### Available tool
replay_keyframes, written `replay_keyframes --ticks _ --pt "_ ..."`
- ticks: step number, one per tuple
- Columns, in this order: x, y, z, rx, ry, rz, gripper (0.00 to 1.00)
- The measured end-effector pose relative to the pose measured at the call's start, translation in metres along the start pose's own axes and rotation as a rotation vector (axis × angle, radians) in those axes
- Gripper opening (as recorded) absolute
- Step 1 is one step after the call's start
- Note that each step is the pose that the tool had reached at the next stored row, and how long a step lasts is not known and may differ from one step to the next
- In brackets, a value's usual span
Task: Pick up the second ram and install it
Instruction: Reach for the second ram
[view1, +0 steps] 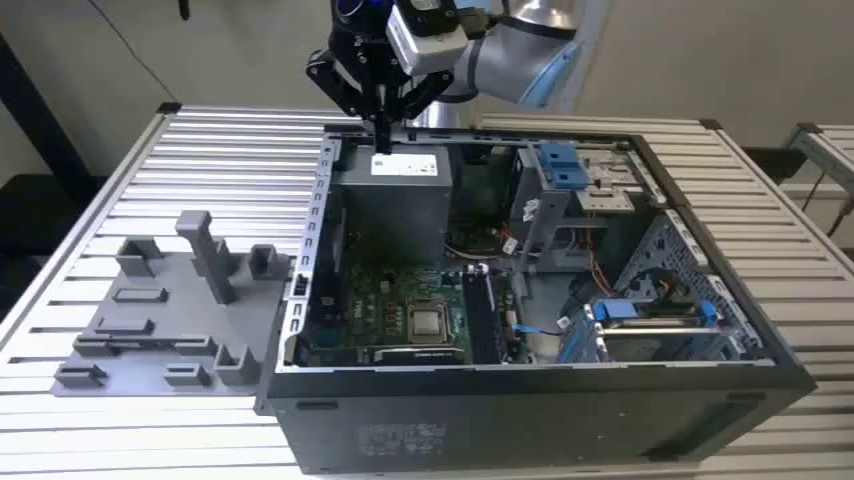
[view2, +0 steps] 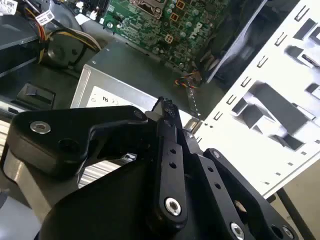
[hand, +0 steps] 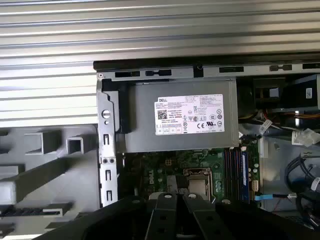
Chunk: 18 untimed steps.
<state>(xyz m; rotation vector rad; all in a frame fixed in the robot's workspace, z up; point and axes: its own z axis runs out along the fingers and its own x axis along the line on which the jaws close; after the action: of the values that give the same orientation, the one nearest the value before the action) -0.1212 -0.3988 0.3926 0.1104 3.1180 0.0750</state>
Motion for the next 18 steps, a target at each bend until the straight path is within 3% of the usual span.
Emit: replay_keyframes --ticks 12,18 --pt "0.0000 0.0000 0.0000 0.0001 0.0001 0.000 0.11" --pt "0.0050 -0.0007 -0.0001 0.0001 0.0000 0.000 0.11"
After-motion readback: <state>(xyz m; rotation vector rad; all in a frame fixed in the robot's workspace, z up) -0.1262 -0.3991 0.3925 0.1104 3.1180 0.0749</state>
